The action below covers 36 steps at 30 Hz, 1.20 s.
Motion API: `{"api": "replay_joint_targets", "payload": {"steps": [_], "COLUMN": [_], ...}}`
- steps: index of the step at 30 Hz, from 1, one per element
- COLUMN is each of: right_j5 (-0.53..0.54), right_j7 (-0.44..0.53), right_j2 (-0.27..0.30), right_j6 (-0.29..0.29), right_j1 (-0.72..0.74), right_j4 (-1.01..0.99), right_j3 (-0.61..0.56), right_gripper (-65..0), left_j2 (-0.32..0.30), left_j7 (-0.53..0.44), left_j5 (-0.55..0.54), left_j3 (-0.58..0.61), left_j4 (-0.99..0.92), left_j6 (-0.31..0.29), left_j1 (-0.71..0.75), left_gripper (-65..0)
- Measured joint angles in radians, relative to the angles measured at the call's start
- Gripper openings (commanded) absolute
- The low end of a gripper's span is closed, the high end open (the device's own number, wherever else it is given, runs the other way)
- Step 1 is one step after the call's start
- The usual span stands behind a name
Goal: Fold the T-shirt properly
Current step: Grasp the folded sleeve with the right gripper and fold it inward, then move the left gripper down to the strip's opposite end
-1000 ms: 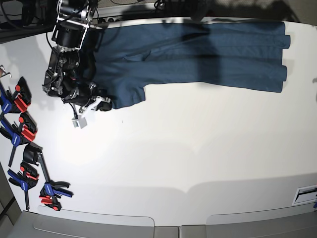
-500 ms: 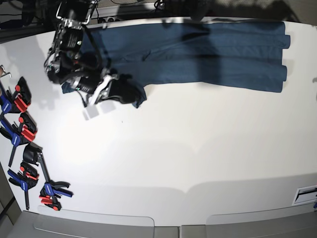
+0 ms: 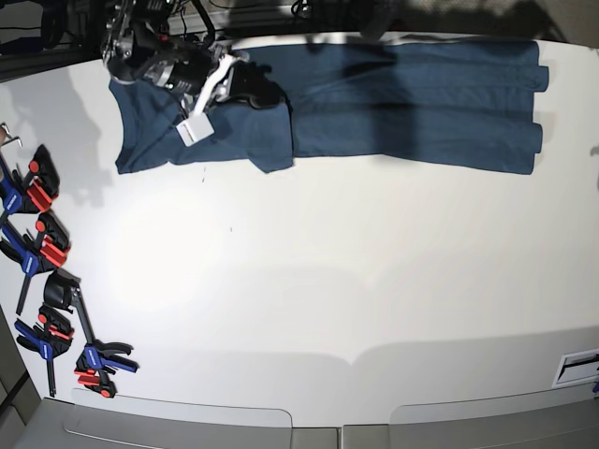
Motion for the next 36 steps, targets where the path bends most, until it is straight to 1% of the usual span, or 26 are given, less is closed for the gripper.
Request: {"api": "replay_joint_targets", "payload": {"steps": [2, 11, 12, 13, 14, 15, 19, 23, 27, 30, 33, 36], "right_j5": [0.033, 0.030, 0.030, 0.030, 0.029, 0.030, 0.030, 0.030, 0.030, 0.022, -0.048, -0.103], "right_j7": [-0.005, -0.008, -0.008, -0.008, -0.004, 0.005, 0.019, 0.018, 0.043, 0.055, 0.085, 0.125], "right_j2": [0.000, -0.002, -0.002, -0.002, -0.002, -0.002, -0.003, -0.002, -0.002, -0.003, -0.003, -0.003], "right_j6": [0.000, 0.000, 0.000, 0.000, 0.001, 0.001, 0.000, 0.000, 0.000, 0.000, 0.000, 0.000], "right_j1": [-0.022, -0.033, -0.034, -0.034, -0.035, -0.035, -0.033, -0.032, -0.024, 0.007, 0.054, 0.087], "right_j4": [0.013, 0.013, 0.013, 0.013, 0.013, 0.013, 0.013, 0.032, 0.093, 0.115, 0.117, 0.117], "right_j3": [0.000, 0.000, 0.000, 0.000, 0.000, 0.000, 0.000, 0.000, 0.000, 0.000, 0.000, 0.000], "right_gripper": [-65.0, -65.0, -60.4, -53.6, -48.3, -45.4, -44.9, -44.9, -44.9, -44.9, -44.9, -44.9], "left_j2": [0.000, 0.000, 0.000, 0.000, 0.000, 0.000, 0.000, 0.000, 0.008, 0.036, 0.087, 0.131], "left_j7": [0.000, 0.000, 0.000, 0.000, 0.000, 0.000, 0.002, 0.011, 0.027, 0.042, 0.076, 0.067], "left_j5": [0.000, 0.000, 0.000, 0.000, 0.000, 0.000, 0.000, 0.000, 0.000, 0.000, 0.000, -0.005], "left_j3": [0.000, 0.000, 0.000, 0.000, 0.000, 0.000, 0.000, 0.000, 0.000, 0.000, 0.000, 0.003], "left_j4": [0.000, 0.000, 0.000, 0.000, 0.000, 0.000, 0.000, 0.000, 0.000, 0.000, 0.000, 0.000], "left_j6": [0.000, 0.000, 0.000, 0.000, 0.000, 0.000, 0.000, 0.000, 0.000, 0.000, 0.000, 0.000], "left_j1": [0.000, 0.000, 0.000, 0.000, 0.000, 0.000, 0.000, 0.003, 0.003, 0.002, 0.005, 0.040], "left_gripper": [-45.6, -45.5, -45.5, -45.4, -44.7, -43.5, -38.7, -38.3, -38.3, -38.3, -38.3, -38.3]}}
